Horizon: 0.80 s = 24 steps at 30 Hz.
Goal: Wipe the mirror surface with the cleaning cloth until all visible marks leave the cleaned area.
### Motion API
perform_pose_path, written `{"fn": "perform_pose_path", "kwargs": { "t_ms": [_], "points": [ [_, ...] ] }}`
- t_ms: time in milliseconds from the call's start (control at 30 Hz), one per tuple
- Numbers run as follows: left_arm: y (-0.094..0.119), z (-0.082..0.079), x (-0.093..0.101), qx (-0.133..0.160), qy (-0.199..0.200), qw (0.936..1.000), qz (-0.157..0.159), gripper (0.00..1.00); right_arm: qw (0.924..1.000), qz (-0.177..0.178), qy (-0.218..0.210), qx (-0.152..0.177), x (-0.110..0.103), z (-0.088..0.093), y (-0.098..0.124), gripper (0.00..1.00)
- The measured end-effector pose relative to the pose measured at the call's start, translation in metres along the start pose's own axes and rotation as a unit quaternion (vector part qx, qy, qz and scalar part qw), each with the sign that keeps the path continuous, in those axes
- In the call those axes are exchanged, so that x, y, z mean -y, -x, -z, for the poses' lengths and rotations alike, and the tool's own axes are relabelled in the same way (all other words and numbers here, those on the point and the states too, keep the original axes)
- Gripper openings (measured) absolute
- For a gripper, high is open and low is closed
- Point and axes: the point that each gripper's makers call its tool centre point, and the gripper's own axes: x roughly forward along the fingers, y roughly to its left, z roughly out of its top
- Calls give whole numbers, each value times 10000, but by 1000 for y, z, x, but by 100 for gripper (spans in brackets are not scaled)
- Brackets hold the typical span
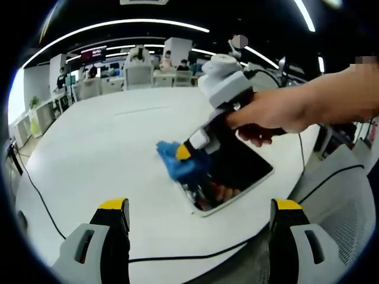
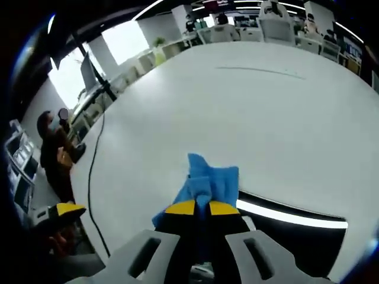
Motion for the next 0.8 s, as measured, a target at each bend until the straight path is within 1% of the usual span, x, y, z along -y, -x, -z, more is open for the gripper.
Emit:
{"fn": "perform_pose_path", "kwargs": {
  "t_ms": [133, 233, 300, 367, 467, 567, 667, 733, 800],
  "points": [
    [0, 0, 0, -1, 5, 10000, 3, 99, 9996, -14, 281, 24, 3, -6, -4, 1],
    [0, 0, 0, -3, 8, 10000, -2, 99, 9997, 7, 216, -60, 4, -8, -5, 1],
    [-1, 0, -1, -1, 13, 10000, -9, 99, 9995, 21, 315, -73, 4, -9, -5, 1],
    [-1, 0, -1, -4, 26, 10000, -7, 99, 9991, 6, 430, -15, 5, -12, -7, 1],
    [-1, 0, -1, -3, 34, 10000, -14, 99, 9991, 0, 416, 28, 5, -12, -6, 1],
    [-1, 0, -2, -2, 33, 10000, -26, 99, 9981, -29, 603, 149, 5, -11, -6, 1],
    [-1, 0, -2, -6, 22, 10000, -26, 99, 9979, -81, 595, 224, 5, -11, -5, 1],
    [-1, 0, -2, -6, 24, 10000, -29, 99, 9985, -108, 477, 241, 6, -12, -5, 1],
    [-1, 0, -2, -6, 23, 10000, -32, 99, 9986, -114, 446, 245, 6, -12, -5, 1]
  ]
}}
